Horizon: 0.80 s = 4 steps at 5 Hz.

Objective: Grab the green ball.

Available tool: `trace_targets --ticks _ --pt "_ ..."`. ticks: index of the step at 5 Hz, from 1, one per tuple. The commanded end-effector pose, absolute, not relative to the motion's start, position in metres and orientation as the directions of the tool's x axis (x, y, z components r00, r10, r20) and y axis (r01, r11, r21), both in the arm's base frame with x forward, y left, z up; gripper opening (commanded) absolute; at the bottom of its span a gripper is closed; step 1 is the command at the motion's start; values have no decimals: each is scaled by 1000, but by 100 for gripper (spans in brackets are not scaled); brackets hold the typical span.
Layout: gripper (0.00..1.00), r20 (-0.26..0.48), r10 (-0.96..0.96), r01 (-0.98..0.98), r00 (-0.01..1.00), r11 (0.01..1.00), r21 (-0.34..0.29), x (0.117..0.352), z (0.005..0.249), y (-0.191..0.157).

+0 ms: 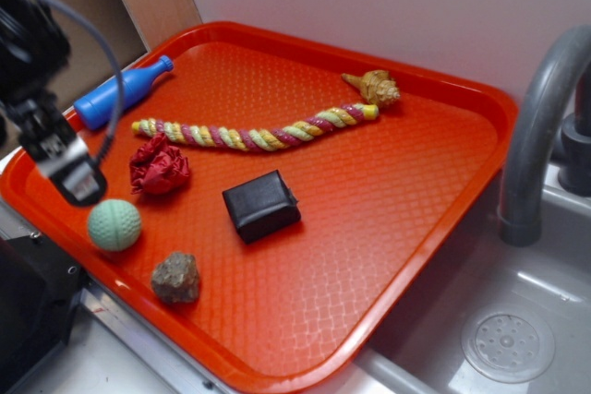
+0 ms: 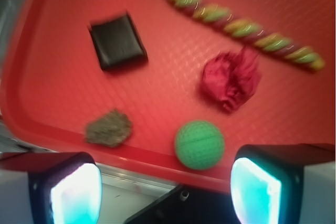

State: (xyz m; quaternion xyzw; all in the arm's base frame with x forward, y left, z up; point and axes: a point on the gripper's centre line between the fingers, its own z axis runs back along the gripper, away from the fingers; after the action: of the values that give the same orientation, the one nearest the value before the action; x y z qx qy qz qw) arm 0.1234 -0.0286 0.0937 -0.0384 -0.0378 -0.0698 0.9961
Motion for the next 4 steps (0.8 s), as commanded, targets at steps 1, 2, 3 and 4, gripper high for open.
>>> trace_targets --ticks 1,2,3,4 --pt "100 79 -163 163 983 987 7 136 55 -18" --pt "100 57 -236 234 970 972 36 128 33 -29" --pt "0 30 -280 278 959 958 68 120 13 -37" --pt "0 0 -273 272 962 959 83 125 18 -32"
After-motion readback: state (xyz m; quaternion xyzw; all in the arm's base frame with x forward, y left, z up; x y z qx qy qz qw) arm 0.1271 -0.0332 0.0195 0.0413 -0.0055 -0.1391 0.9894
